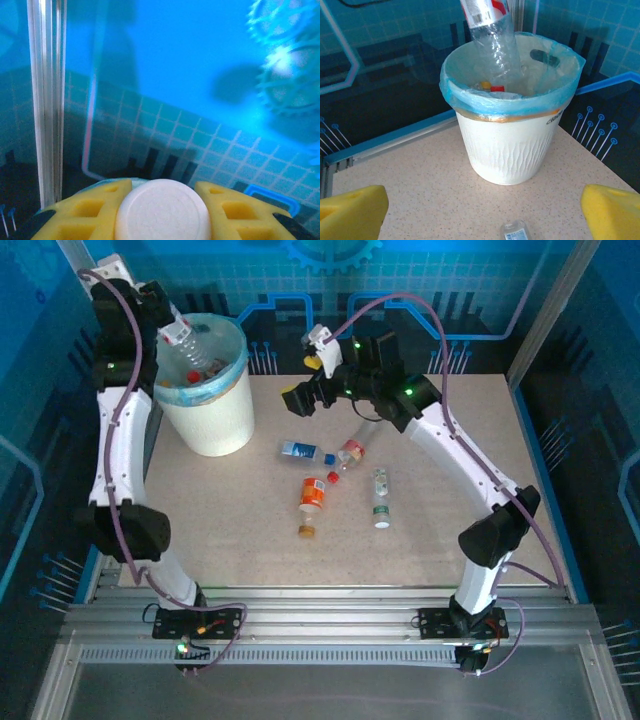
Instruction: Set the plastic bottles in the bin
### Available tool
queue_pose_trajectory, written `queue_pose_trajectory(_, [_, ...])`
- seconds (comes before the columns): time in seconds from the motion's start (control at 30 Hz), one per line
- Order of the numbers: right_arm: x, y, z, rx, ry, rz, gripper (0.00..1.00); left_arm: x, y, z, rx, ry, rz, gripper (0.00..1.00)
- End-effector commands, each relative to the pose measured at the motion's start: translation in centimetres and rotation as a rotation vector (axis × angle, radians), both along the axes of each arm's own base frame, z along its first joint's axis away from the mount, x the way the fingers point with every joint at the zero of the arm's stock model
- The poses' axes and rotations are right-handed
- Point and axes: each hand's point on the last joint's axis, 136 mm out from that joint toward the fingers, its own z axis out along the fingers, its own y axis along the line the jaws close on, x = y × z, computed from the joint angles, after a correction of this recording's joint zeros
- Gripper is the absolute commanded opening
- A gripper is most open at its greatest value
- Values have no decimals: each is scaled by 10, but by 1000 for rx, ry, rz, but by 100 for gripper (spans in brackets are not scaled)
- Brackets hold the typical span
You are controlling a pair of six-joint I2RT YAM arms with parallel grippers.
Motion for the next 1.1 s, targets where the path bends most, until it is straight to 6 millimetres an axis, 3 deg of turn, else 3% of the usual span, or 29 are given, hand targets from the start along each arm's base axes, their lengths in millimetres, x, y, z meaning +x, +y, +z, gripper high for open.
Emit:
queue_pose_trajectory(0.0, [-6, 6, -3, -37, -9, 37, 100, 19, -6, 4, -27, -61, -76, 0])
queue_pose_trajectory(0.33, [-13, 26, -15, 8, 46, 158, 100, 70, -6, -18, 43, -134, -105, 0])
queue_pose_trajectory(0.43, [-8, 29, -20, 8, 55, 156, 100, 85, -9, -33, 62, -115, -118, 0])
queue_pose_trajectory(0.53, [-6, 32, -23, 6, 59, 161, 100, 100, -14, -62, 59, -62, -145, 0])
queue_pose_trajectory(0.7, [-3, 31, -29, -4, 67, 158, 100, 108, -20, -103, 38, 20, -172, 0])
queue_pose_trajectory(0.87, [-4, 32, -35, -12, 77, 159, 100, 111, -21, -132, 27, 83, -181, 0])
queue_pose_trajectory(1.07, [-3, 33, -40, -16, 91, 165, 100, 114, -45, -161, 74, 164, -276, 0])
